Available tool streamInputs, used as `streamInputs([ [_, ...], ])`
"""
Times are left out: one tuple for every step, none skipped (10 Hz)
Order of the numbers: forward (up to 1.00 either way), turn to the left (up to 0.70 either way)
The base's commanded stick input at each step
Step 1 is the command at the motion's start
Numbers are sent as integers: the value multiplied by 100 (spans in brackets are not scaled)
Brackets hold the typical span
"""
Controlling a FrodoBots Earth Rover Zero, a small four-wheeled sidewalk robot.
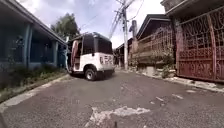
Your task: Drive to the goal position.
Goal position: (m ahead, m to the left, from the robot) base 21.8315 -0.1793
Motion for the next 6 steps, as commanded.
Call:
streamInputs([
  [-64,2],
  [-70,2],
  [-70,2],
  [-44,2],
  [-16,2],
  [-3,4],
])
